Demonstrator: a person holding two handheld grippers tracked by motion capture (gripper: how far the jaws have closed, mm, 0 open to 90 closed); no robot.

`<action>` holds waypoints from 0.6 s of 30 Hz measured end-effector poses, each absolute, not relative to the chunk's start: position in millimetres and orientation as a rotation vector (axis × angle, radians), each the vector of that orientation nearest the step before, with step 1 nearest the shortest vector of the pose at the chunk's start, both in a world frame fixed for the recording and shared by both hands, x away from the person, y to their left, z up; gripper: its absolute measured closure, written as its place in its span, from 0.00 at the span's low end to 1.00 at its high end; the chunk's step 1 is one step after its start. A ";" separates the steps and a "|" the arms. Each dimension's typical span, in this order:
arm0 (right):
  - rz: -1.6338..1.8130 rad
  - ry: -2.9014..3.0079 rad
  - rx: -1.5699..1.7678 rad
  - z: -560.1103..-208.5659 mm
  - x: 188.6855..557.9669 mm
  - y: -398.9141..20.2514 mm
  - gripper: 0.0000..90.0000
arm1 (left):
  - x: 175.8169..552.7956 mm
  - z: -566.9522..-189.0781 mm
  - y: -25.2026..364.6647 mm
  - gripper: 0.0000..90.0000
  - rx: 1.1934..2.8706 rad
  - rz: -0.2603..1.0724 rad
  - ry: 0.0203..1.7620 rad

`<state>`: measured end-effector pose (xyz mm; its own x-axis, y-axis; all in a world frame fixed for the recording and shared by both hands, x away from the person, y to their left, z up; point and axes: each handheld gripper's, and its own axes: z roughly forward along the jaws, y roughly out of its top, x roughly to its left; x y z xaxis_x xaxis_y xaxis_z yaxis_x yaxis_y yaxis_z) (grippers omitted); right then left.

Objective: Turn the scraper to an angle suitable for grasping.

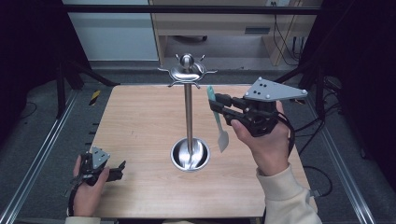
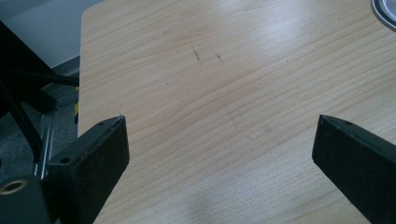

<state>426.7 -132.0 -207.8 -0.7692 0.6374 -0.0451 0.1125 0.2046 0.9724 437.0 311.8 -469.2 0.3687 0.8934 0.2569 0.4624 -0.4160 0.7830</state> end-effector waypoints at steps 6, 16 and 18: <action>1.583 2.048 0.696 -207.5 427.0 -125.8 0.82 | 437.0 -469.3 311.4 0.04 2.027 0.912 1.166; 1.576 2.053 0.699 -206.3 428.2 -119.2 0.82 | 437.3 -470.1 310.8 0.04 2.032 0.909 1.163; 1.574 2.060 0.695 -206.3 428.4 -118.6 0.82 | 437.3 -470.4 310.5 0.04 2.036 0.906 1.163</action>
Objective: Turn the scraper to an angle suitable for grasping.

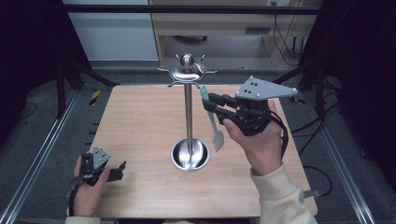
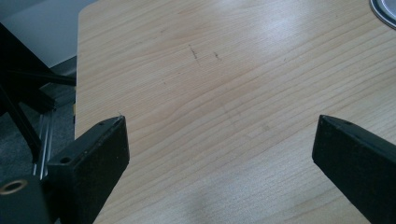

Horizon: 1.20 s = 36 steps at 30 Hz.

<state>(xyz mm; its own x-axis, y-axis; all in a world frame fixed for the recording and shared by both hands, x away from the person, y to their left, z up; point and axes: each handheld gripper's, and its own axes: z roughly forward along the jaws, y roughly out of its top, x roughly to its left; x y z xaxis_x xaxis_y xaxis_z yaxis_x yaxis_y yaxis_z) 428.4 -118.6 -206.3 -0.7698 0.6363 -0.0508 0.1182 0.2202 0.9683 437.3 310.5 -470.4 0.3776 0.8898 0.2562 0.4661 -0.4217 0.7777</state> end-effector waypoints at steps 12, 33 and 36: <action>1.534 2.074 0.701 -206.1 432.7 -111.8 0.82 | 437.6 -471.2 309.5 0.04 2.044 0.898 1.160; 1.543 2.054 0.747 -212.9 444.0 -101.2 0.82 | 437.9 -471.3 309.3 0.04 2.048 0.896 1.157; 1.549 2.050 0.744 -213.9 444.3 -100.9 0.82 | 437.9 -471.5 309.1 0.04 2.051 0.897 1.158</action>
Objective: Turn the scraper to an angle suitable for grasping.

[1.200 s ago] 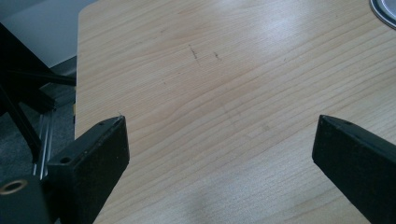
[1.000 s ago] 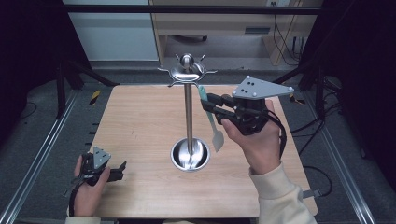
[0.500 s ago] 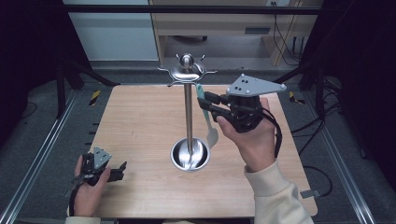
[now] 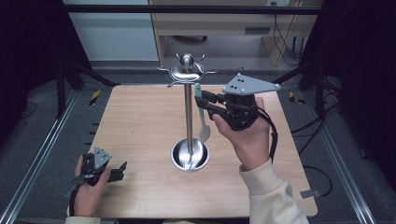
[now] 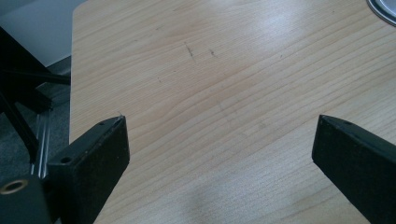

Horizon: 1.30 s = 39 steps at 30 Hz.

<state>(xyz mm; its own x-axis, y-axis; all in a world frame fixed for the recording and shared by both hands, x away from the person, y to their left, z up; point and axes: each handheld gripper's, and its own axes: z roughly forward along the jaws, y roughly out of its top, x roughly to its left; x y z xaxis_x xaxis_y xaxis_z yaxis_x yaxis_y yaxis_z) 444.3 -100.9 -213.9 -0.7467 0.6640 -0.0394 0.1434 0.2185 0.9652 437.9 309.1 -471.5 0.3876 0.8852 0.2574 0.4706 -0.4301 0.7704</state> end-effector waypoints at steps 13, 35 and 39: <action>1.574 2.043 0.743 -216.1 445.5 -101.2 0.82 | 438.0 -471.5 309.2 0.04 2.049 0.898 1.159; 1.488 2.065 0.734 -229.2 433.2 -119.5 0.40 | 436.9 -471.7 310.6 0.04 2.054 0.897 1.162; 1.468 2.033 0.747 -232.6 427.8 -131.8 0.29 | 436.6 -472.0 310.7 0.04 2.053 0.896 1.166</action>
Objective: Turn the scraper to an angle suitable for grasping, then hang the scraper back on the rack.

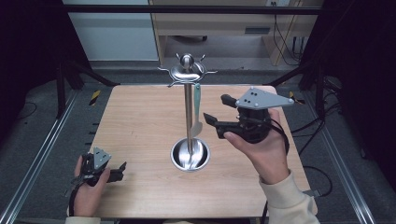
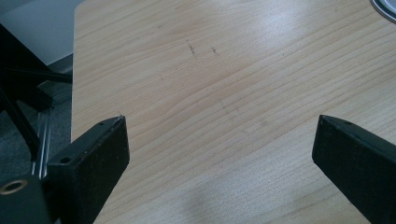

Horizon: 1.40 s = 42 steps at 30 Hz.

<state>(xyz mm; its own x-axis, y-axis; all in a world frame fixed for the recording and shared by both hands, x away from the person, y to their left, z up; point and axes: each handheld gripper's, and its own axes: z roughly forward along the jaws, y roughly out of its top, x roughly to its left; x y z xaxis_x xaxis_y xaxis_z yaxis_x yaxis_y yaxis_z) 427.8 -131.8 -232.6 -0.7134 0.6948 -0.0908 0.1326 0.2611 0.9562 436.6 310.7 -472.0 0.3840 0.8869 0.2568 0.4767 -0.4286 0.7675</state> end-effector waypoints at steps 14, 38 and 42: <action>1.412 1.988 0.766 -250.8 430.1 -155.3 0.09 | 436.0 -473.5 310.2 0.04 2.060 0.894 1.167; 1.400 1.694 0.994 -274.1 439.3 -205.2 0.09 | 437.2 -473.6 312.8 0.04 2.038 0.902 1.186; 1.380 1.666 1.039 -283.8 441.6 -213.4 0.09 | 436.5 -473.0 315.1 0.04 2.032 0.925 1.199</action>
